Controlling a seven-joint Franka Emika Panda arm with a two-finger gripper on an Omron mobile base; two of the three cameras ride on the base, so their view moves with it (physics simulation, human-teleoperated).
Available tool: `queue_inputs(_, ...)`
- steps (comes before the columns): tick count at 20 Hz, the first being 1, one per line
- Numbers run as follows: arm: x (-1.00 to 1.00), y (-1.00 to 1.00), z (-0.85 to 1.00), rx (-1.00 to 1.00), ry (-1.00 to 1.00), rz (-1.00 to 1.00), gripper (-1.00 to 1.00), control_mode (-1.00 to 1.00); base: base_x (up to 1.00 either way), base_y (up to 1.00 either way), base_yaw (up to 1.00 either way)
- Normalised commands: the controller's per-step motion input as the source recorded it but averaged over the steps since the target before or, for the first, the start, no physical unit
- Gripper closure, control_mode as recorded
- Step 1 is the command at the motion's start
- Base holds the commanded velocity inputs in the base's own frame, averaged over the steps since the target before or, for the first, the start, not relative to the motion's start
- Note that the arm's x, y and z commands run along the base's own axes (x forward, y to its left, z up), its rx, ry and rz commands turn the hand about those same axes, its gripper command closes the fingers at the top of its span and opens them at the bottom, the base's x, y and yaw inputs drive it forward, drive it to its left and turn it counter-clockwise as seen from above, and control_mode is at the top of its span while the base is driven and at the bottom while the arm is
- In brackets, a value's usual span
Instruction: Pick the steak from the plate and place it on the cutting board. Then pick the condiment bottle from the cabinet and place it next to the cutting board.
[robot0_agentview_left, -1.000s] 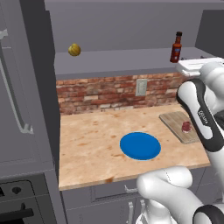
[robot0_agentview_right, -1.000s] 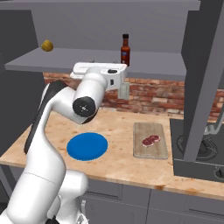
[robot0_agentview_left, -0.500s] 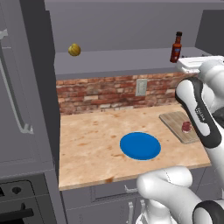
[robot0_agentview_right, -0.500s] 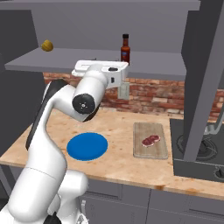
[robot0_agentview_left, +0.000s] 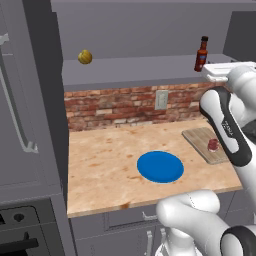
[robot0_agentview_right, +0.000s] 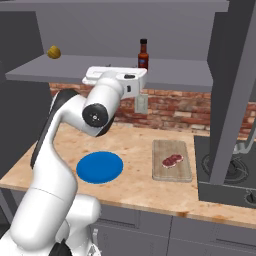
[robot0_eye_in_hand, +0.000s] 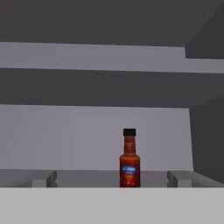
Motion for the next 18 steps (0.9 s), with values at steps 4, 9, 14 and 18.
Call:
queue_inputs(4, 0.08, 0.0, 0.0, 0.0, 0.0, 0.0, -1.0, -1.0, 0.0, 0.0, 0.0)
queue_inputs(9, 0.11, 0.0, 0.0, 0.0, 0.0, 0.0, -1.0, -1.0, 0.0, 0.0, 0.0)
queue_inputs(14, 0.16, -0.01, 0.0, 0.0, 0.0, 0.0, -1.0, -1.0, 0.0, 0.0, 0.0)
queue_inputs(18, 0.21, -0.07, 0.0, 0.0, 0.0, 0.0, -1.0, -1.0, 0.0, 0.0, 0.0)
